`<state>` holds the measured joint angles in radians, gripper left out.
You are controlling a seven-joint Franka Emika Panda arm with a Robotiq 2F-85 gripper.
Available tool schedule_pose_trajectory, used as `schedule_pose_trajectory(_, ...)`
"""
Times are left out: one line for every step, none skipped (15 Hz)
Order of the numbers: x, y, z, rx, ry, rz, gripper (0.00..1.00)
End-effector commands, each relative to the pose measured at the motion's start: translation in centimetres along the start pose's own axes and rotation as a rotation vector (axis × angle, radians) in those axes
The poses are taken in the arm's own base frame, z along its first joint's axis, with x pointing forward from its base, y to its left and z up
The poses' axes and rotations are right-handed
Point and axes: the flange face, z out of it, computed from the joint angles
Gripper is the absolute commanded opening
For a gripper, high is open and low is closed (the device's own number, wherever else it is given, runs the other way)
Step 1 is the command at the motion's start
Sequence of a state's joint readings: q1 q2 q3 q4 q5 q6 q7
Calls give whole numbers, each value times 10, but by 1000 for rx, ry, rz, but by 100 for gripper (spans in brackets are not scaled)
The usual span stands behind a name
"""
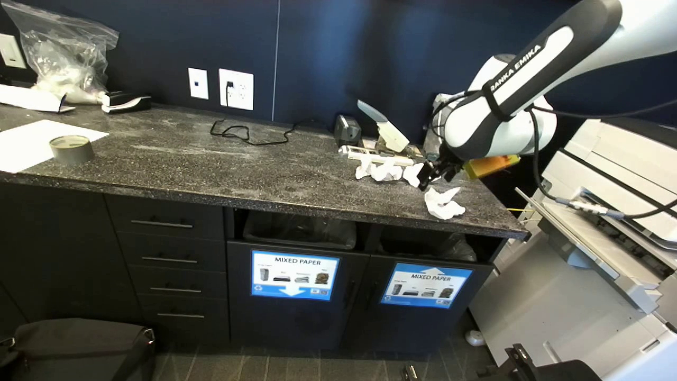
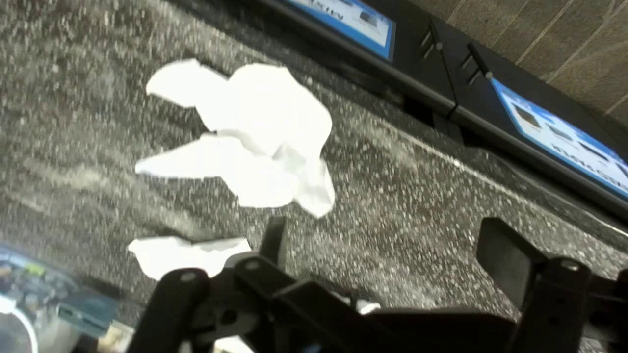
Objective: Put the tissues inside the rubbish.
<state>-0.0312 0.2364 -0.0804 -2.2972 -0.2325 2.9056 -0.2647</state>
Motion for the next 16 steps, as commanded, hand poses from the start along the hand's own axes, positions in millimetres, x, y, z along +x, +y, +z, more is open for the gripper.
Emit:
schedule_pose_trajectory(41, 0, -33, -12, 106, -151, 100)
schedule_pose_trajectory(51, 1, -35, -16, 138, -194, 100)
schedule_pose_trajectory(60, 1, -34, -13, 164, -233, 100)
schedule_pose_trajectory(69, 1, -31, -11, 185, -277, 100)
schedule_pose_trajectory(77, 3, -26, -5, 200, -320, 100)
schedule_pose_trajectory(85, 5, -22, 0, 220, -358, 100)
schedule_pose_trajectory(91, 7, -16, 6, 230, -395, 100)
schedule_pose_trajectory(98, 9, -9, 14, 240, -438, 100)
schedule_pose_trajectory(105, 11, -3, 22, 249, -481, 100)
schedule_pose_trajectory(110, 12, 5, 28, 253, -529, 100)
schedule_pose_trajectory(115, 14, 13, 33, 257, -561, 100)
schedule_pose_trajectory(120, 17, 21, 40, 263, -592, 100)
schedule_pose_trajectory(125, 18, 29, 47, 269, -619, 100)
schedule_pose_trajectory(129, 19, 36, 53, 274, -645, 100)
schedule_pose_trajectory(133, 18, 43, 54, 273, -673, 100)
schedule_pose_trajectory(136, 17, 51, 57, 272, -703, 100)
